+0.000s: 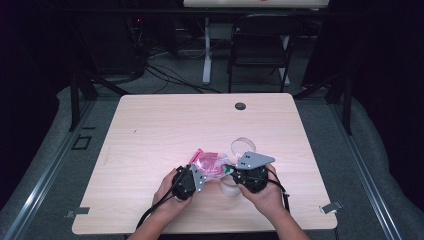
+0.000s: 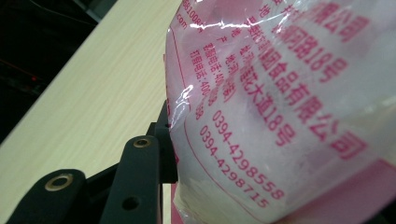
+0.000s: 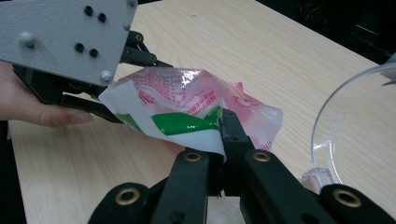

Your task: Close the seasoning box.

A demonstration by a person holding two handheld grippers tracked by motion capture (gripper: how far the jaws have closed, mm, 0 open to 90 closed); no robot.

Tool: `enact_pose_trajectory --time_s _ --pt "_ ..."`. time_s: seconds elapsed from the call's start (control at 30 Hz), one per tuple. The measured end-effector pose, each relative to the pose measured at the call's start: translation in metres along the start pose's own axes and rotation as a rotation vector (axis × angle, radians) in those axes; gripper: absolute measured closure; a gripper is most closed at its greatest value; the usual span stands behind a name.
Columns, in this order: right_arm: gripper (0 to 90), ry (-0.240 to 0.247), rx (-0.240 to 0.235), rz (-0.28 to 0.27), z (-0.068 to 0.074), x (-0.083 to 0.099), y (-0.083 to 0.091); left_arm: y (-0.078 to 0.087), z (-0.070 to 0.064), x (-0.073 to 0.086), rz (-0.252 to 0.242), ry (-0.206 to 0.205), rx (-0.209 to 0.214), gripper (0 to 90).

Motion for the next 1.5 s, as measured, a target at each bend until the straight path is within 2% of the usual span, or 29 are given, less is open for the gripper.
enact_pose_trajectory --time_s 0.17,0.3,0.4,0.53,0.67,0.73,0.93,1.03,1.2,1.5 --pt "90.0 0.028 0.008 0.006 0.006 -0.003 -0.001 -0.006 -0.007 0.004 -0.009 0.055 0.064 61.1" --pt "90.0 0.048 0.019 0.017 0.008 -0.004 -0.003 -0.007 -0.013 0.005 -0.017 0.069 0.099 55.8" --pt "90.0 0.047 0.019 0.013 0.009 -0.005 -0.003 -0.004 -0.014 0.003 -0.044 0.08 0.101 48.4" --pt "90.0 0.047 0.02 0.014 0.009 -0.005 -0.003 0.0 -0.018 0.003 -0.051 0.061 0.111 42.7" --pt "90.0 0.053 0.018 0.016 0.01 -0.005 -0.003 0.003 -0.02 0.004 -0.054 0.085 0.125 41.8" --pt "90.0 0.05 0.017 0.015 0.009 -0.005 -0.003 0.005 -0.02 0.004 -0.051 0.101 0.147 41.7" --pt "90.0 0.051 0.018 0.017 0.011 -0.006 -0.004 0.009 -0.02 0.004 -0.068 0.097 0.148 37.9" --pt "90.0 0.059 0.018 0.016 0.012 -0.007 -0.004 0.009 -0.023 0.005 -0.059 0.095 0.158 35.1" --pt "90.0 0.065 0.016 0.018 0.013 -0.008 -0.005 0.01 -0.025 0.006 -0.07 0.117 0.175 33.3" --pt "90.0 0.066 0.019 0.015 0.014 -0.01 -0.006 0.021 -0.024 0.016 -0.071 0.11 0.178 32.0"
Point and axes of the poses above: each handheld gripper's, and its own axes: y roughly backward along the jaws, x roughly out of its underside, z roughly to its left, the point moved 10 cm from there along -y, roughly forward along the jaws, and after that the axes turned 14 degrees about z, right-handed, at the moved point
